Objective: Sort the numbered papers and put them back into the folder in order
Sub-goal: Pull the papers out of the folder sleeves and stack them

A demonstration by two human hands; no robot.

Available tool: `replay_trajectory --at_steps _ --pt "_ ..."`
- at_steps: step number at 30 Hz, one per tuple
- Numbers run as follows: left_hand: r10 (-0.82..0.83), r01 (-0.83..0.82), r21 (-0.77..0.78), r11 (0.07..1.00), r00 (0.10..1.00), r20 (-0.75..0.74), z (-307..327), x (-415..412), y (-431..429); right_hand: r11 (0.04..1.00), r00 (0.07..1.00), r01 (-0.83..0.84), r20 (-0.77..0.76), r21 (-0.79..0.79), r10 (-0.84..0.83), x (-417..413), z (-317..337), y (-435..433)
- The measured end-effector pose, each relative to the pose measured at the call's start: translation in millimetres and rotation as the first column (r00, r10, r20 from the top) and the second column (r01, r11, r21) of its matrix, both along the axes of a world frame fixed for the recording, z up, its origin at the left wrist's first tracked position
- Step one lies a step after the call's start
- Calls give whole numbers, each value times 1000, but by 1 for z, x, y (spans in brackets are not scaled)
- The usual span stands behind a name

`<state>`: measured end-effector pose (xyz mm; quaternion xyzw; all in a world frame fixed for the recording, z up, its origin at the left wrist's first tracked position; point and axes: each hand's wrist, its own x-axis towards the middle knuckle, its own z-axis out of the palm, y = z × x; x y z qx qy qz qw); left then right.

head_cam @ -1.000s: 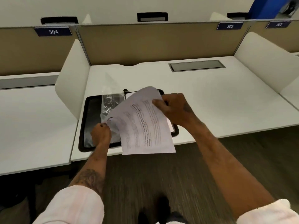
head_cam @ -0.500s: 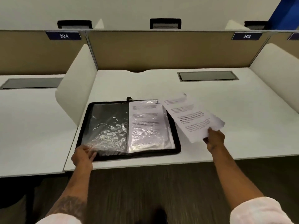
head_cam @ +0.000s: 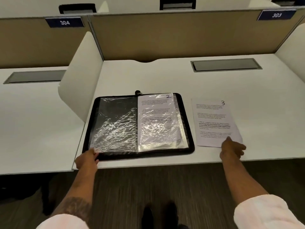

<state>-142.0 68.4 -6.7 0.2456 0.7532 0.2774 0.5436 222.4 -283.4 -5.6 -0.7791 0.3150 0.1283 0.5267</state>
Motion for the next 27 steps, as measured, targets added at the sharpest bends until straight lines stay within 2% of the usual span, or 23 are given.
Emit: replay_trajectory --at_steps 2,3,4,5,6,7,8,10,11,12,15,17,19,22,27 --pt "-56 78 58 995 946 -319 7 7 -2 946 980 -74 153 -317 128 -19 10 18" --pt "-104 191 146 971 882 -460 13 12 -7 892 923 -149 265 -426 280 -33 10 30" --pt "-157 353 239 905 797 -583 16 19 -12 806 808 -282 324 -521 492 -49 10 44" --pt "-208 530 316 787 710 -673 17 27 -17 703 658 -434 335 -563 674 -64 5 59" --pt "-272 697 354 623 618 -738 17 38 -23 552 488 -588 284 -592 825 -82 -1 71" --pt "-358 820 359 446 531 -768 14 48 -28 361 310 -697 194 -620 931 -99 -8 81" --pt "-459 899 337 280 433 -776 11 60 -33 196 156 -738 119 -646 981 -115 -17 88" --pt "-611 969 248 -2 195 -768 8 81 -46 -8 19 -718 -32 -696 999 -135 -33 102" --pt "-640 973 197 -117 77 -764 8 91 -54 -77 15 -702 -122 -708 992 -141 -36 107" --pt "-654 967 149 -207 -23 -756 7 101 -63 -101 31 -659 -162 -746 986 -146 -38 111" --pt "-631 927 -16 -375 -268 -728 1 119 -84 -98 97 -611 -198 -785 975 -143 -33 114" --pt "-554 889 -114 -444 -372 -745 -6 123 -88 -59 107 -603 -154 -796 982 -135 -30 116" --pt "-519 882 -135 -452 -383 -764 -11 125 -88 -100 66 -584 -170 -805 983 -133 -32 116" --pt "-462 872 -138 -470 -376 -804 -10 129 -88 -94 18 -490 -118 -867 993 -133 -31 117" --pt "-424 871 -180 -457 -391 -817 0 135 -85 -28 -7 -417 -27 -908 1000 -128 -18 128"
